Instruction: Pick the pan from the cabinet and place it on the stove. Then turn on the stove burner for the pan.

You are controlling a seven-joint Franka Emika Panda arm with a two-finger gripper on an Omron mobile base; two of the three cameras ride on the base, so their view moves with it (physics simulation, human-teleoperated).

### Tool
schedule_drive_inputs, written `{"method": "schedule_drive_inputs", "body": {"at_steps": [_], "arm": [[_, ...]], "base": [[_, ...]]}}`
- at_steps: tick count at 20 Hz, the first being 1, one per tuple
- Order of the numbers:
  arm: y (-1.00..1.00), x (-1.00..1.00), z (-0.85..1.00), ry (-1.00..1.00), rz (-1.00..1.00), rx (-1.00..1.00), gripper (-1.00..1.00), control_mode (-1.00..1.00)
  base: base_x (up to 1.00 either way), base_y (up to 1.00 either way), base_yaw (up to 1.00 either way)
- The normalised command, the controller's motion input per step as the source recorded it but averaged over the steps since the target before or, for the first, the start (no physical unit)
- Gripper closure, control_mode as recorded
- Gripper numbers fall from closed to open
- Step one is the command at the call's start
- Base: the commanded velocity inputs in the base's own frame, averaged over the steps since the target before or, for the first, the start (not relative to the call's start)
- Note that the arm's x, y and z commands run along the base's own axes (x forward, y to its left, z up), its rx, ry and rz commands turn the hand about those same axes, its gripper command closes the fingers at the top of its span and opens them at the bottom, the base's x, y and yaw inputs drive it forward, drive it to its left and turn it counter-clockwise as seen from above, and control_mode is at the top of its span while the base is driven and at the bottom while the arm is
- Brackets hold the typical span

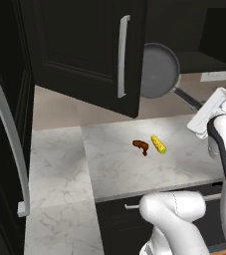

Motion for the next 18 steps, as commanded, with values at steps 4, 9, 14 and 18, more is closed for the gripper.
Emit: {"method": "schedule_drive_inputs", "body": {"at_steps": [4,9,14,18], "arm": [[0.0,-0.04,0.0,0.0,-0.03,0.0,1.0,-1.0],[-0.01,-0.03,-0.01,0.0,0.0,0.0,1.0,-1.0],[-0.03,-0.13,-0.04,-0.01,0.0,0.01,1.0,1.0],[0.0,0.0,0.0,0.0,0.0,0.0,1.0,1.0]], "base": [[0.0,0.0,0.0],[0.0,0.0,0.0],[-0.42,-0.12,-0.03],[-0.72,-0.24,-0.07]]}}
